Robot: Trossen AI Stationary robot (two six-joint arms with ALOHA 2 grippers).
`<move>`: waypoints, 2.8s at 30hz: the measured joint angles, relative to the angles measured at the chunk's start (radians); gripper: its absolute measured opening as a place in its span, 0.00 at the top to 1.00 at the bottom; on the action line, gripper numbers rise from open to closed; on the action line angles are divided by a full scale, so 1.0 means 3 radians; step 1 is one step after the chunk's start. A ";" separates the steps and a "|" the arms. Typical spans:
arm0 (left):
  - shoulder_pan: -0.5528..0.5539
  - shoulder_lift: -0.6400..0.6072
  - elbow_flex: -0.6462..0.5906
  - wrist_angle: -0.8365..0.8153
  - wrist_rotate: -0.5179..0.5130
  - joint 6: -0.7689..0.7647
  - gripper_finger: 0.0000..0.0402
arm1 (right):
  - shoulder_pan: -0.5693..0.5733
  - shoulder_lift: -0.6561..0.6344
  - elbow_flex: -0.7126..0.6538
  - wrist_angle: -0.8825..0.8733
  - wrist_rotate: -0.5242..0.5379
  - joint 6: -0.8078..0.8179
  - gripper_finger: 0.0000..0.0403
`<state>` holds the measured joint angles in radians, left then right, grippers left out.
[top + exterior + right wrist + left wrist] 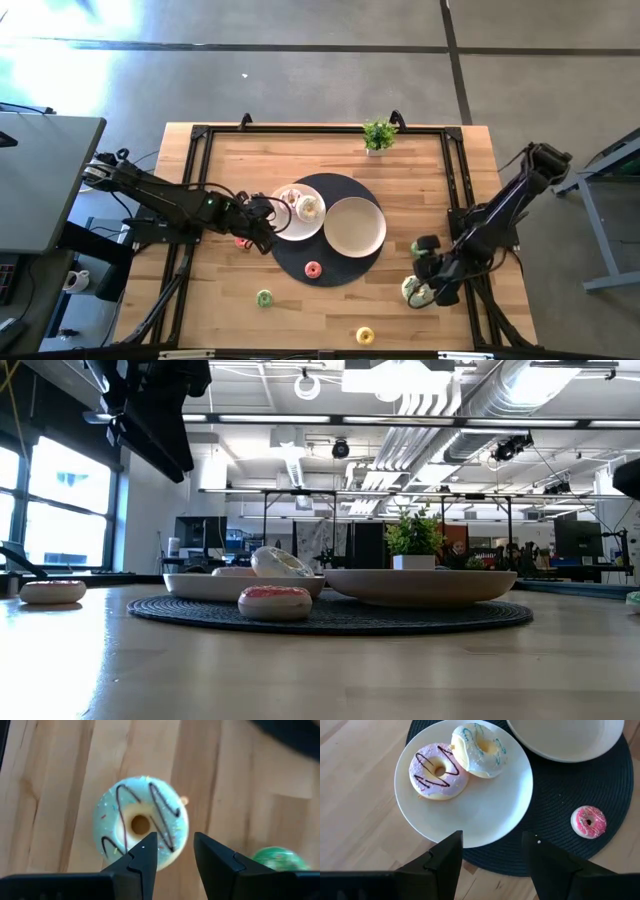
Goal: Pick & Place donuts
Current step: Put the large light green donut on the white plate
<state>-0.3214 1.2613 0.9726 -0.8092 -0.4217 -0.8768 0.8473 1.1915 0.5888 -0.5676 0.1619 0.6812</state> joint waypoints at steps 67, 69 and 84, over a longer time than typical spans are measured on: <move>0.0001 -0.0224 0.0323 -0.0105 0.0133 0.0228 0.50 | -0.1953 0.3030 0.2596 0.2262 0.1819 -0.1069 0.99; 0.0001 -0.0224 0.0323 -0.0109 0.0144 0.0228 0.50 | -0.1981 0.3127 0.2732 0.2049 0.1822 -0.1012 0.99; 0.0001 -0.0069 0.0318 -0.0272 0.0077 0.0204 0.50 | -0.2073 0.3198 0.2832 0.1799 0.1960 -0.1055 0.95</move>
<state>-0.3210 1.2406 1.0679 -0.8909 -0.3986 -0.8156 0.2255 2.1509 1.4384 -0.0279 0.7498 0.3647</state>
